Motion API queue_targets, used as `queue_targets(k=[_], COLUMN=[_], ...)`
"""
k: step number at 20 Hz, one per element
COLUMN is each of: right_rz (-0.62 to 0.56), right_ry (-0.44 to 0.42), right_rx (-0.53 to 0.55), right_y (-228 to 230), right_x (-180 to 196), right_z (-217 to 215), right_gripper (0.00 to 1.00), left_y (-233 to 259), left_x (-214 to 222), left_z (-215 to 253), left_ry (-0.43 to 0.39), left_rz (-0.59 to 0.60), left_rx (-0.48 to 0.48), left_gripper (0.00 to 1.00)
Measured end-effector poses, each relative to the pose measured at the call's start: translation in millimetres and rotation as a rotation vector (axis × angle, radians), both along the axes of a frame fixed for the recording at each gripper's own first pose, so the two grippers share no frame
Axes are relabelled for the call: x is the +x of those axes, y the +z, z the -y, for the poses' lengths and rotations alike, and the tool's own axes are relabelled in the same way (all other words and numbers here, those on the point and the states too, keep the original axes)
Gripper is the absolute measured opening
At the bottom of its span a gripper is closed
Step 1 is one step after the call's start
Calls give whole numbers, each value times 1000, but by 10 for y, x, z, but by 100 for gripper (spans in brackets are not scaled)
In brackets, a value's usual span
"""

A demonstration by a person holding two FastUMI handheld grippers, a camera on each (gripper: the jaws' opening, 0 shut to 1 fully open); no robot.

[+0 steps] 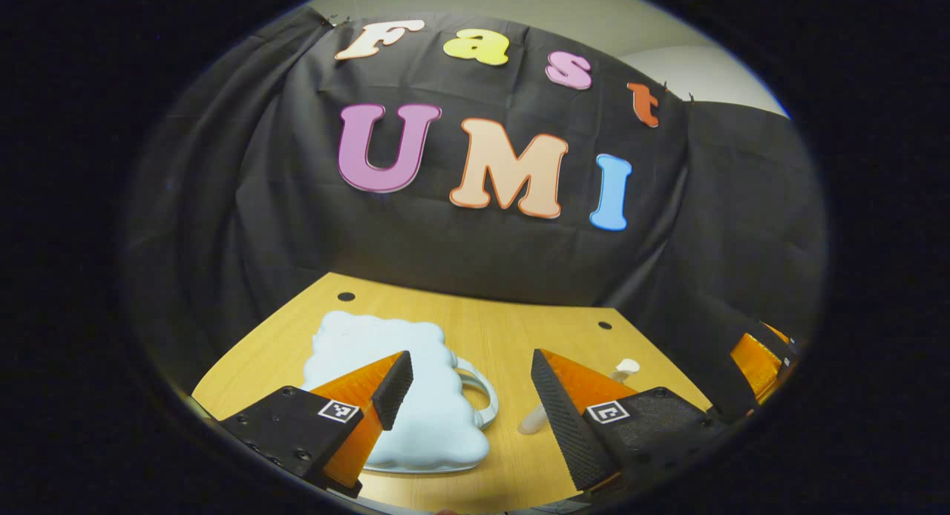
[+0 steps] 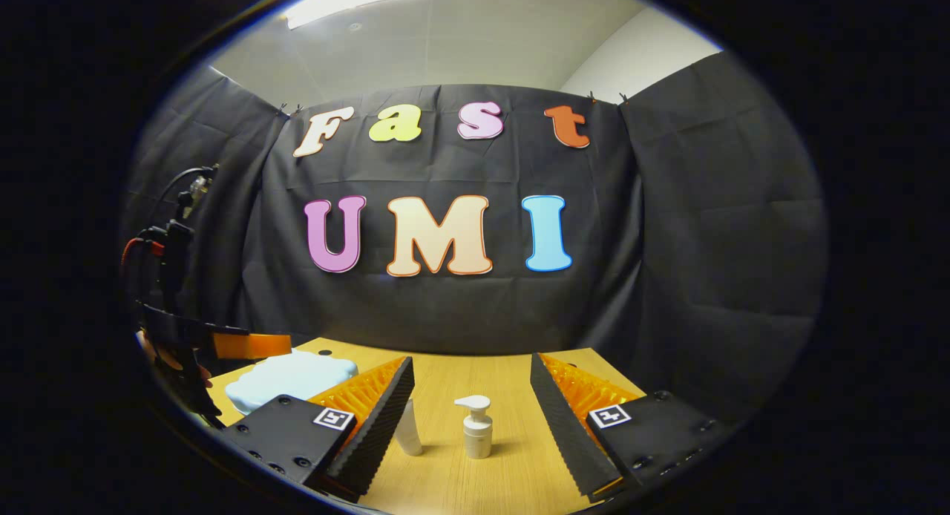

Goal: First open the suitcase, pack the skin care products into it, and then close the suitcase.

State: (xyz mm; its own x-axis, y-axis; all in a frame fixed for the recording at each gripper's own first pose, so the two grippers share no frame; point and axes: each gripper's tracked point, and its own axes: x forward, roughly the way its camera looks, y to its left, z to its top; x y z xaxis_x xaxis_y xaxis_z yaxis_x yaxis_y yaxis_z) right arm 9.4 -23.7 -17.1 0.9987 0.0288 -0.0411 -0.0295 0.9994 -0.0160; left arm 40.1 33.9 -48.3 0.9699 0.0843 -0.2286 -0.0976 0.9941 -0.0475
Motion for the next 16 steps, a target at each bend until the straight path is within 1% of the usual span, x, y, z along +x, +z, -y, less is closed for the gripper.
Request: queue_targets(k=[3,4,6,10,14,16], right_rz=[-30,-40,-54,-79,-90,-94], right_ry=[14,20,30,40,42,49], right_rx=[-5,-9,-17,-26,-74,-78], right_y=[-125,-161,-220,-313,-378,-415], right_x=[36,33,29,15,18,8], right_z=[-18,-24,-22,24,77,77], right_gripper=[98,100,100,99,99,99], left_y=[-202,-259,-368,-623,-956,-1118], left_x=[259,359,558,908,1149,1233], left_z=[40,45,54,218,265,283], left_ry=[-44,-54,-69,-112,-95,-71], left_rz=[-121,-165,-243,-429,-605,-688], left_rx=[-26,-38,-67,-157,-202,-227], left_gripper=[95,95,95,95,95,95])
